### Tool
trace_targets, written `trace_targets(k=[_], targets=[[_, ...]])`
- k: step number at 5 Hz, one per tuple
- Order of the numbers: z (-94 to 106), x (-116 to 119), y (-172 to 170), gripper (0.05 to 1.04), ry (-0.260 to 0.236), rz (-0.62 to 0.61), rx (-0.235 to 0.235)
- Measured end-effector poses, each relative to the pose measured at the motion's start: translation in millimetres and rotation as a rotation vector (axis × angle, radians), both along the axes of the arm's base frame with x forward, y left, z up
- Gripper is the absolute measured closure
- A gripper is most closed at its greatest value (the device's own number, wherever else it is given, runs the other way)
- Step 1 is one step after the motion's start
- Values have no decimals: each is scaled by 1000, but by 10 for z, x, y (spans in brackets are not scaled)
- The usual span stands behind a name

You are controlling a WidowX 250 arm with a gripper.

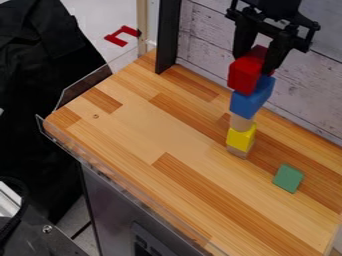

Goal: Put the red arch on the top of the blue block

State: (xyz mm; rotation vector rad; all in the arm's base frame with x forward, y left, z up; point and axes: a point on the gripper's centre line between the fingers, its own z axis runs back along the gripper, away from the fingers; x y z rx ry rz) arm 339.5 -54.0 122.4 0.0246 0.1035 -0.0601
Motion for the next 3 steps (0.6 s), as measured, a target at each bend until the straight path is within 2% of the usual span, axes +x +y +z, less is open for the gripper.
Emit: trace_targets(k=[1,2,3], targets=[[-32,11,-21,528,0,12,-11],[-36,4,-35,460,5,27,-15],[-100,-25,-67,159,56,34,-28]])
